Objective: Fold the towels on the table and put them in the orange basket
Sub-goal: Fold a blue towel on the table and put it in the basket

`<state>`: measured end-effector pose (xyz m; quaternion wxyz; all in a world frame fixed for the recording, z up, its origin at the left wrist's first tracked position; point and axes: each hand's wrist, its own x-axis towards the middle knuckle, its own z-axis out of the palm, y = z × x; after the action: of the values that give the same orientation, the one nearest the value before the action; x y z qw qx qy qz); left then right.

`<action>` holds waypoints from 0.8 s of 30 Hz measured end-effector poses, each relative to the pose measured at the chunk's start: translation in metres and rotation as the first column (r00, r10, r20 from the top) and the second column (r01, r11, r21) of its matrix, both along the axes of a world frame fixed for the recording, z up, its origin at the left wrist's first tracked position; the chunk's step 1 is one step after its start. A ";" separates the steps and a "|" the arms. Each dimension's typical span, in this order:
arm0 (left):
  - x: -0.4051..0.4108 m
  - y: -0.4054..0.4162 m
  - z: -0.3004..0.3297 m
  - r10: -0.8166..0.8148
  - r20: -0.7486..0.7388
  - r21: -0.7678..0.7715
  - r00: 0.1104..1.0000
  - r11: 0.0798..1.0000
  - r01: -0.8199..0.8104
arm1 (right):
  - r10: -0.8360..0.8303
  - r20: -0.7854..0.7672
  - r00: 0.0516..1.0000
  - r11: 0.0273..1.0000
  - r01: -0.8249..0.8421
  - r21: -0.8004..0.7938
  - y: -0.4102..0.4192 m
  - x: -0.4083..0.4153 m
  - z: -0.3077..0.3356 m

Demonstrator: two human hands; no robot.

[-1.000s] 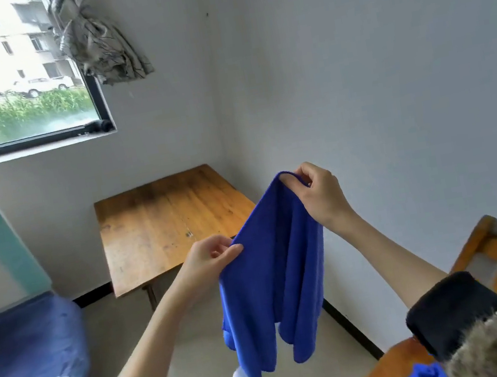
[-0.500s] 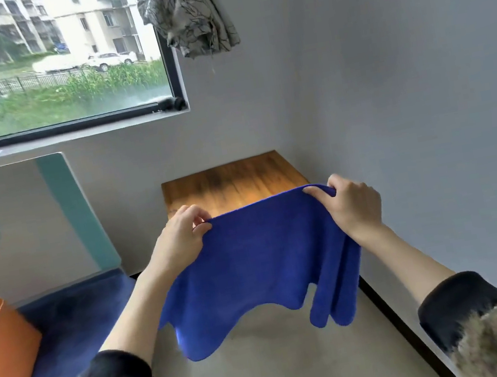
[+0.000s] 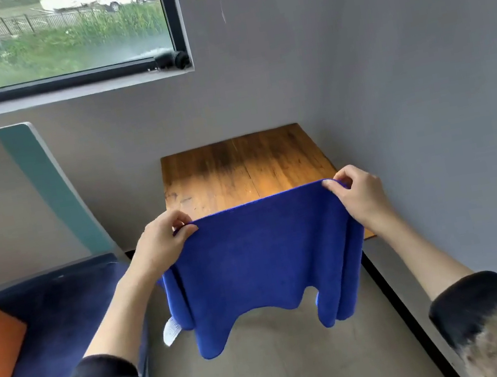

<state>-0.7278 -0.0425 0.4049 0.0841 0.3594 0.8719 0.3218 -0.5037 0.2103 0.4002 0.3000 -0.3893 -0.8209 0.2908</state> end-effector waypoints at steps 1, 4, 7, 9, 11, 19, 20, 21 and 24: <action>-0.006 0.009 -0.005 -0.005 0.048 0.013 0.999 1.000 0.005 | -0.023 0.020 1.000 1.000 0.023 0.006 0.009 -0.007 -0.003; -0.019 0.034 -0.021 0.077 0.098 0.046 0.992 0.996 -0.081 | -0.082 0.121 0.989 0.995 0.073 0.071 0.036 -0.025 -0.012; -0.034 0.058 -0.034 0.166 0.126 0.036 0.978 0.984 -0.172 | -0.122 0.222 0.967 0.986 0.093 0.136 0.062 -0.044 -0.018; -0.046 0.072 -0.042 0.201 0.102 -0.030 0.974 0.980 -0.199 | -0.155 0.287 0.945 0.975 0.100 0.196 0.079 -0.058 -0.024; -0.060 0.086 -0.045 0.220 0.045 -0.078 0.975 0.973 -0.216 | -0.179 0.329 0.927 0.963 0.096 0.252 0.097 -0.075 -0.029; -0.145 0.154 -0.060 0.167 -0.029 -0.180 0.985 0.969 -0.170 | -0.235 0.459 0.857 0.928 0.057 0.368 0.163 -0.163 -0.059; -0.159 0.164 -0.067 0.156 -0.024 -0.191 0.987 0.969 -0.158 | -0.229 0.472 0.851 0.930 0.049 0.363 0.171 -0.177 -0.066; -0.173 0.174 -0.077 0.144 -0.014 -0.200 0.989 0.969 -0.144 | -0.221 0.481 0.848 0.932 0.039 0.360 0.179 -0.190 -0.075; -0.213 0.204 -0.110 0.092 0.021 -0.215 0.996 0.973 -0.085 | -0.199 0.546 0.814 0.939 0.000 0.343 0.202 -0.227 -0.107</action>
<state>-0.9407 0.1617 0.2950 0.1213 0.3042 0.9152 0.2350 -0.7302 0.4120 0.2928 0.1149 -0.4461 -0.8876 0.0039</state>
